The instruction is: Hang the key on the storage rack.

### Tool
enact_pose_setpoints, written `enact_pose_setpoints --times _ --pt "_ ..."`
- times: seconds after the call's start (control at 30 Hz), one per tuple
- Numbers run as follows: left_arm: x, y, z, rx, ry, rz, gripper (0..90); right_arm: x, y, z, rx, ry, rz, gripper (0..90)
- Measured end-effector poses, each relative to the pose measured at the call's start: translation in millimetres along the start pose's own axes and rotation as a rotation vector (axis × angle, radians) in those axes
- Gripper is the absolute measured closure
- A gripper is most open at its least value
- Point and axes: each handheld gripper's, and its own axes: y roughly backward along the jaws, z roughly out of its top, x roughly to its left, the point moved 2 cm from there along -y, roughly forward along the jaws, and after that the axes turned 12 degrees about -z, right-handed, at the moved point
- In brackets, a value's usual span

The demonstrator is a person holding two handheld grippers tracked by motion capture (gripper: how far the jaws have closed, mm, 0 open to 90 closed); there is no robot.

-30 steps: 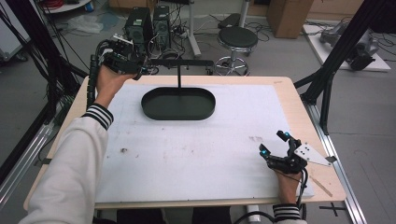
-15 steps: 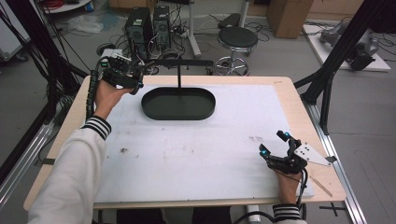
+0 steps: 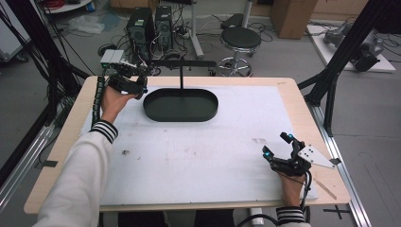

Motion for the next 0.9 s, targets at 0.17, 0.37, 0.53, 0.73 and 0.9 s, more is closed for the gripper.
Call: enact_pose_setpoints --times 0.17,0.37,0.53,0.73,0.9 --pt "2.6 3.8 -4.1 -0.111 -0.09 -0.135 29.9 -0.1 0.1 0.0 0.0 0.001 0.001 8.0" --pt "-4.1 15.0 -7.5 -0.249 -0.124 -0.19 1.7 0.0 0.1 0.0 0.0 0.001 0.0 8.1" --pt "-16.6 35.1 -22.3 -0.325 -0.174 -0.218 1.7 0.0 -0.1 0.0 -0.002 0.003 -0.001 8.1" --pt "-30.5 64.2 -60.2 -0.441 -0.208 -0.278 1.7 0.0 -0.2 0.1 -0.003 0.003 -0.001 8.1" --pt "-44.2 84.8 -97.5 -0.489 -0.233 -0.27 1.7 0.7 0.3 -0.2 0.006 0.001 -0.001 8.1"
